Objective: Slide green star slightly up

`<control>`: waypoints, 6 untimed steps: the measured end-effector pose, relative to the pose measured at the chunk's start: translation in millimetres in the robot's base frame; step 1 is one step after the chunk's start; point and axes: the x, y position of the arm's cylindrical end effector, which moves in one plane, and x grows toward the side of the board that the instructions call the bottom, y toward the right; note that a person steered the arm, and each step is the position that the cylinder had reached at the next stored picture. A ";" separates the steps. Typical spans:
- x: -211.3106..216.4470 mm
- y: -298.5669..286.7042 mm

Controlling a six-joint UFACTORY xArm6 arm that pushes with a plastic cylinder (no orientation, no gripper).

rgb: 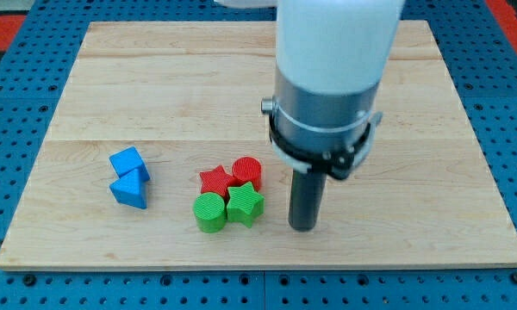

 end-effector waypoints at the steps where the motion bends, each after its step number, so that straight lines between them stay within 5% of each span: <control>1: 10.6 -23.2; 6: -33.7 -50.4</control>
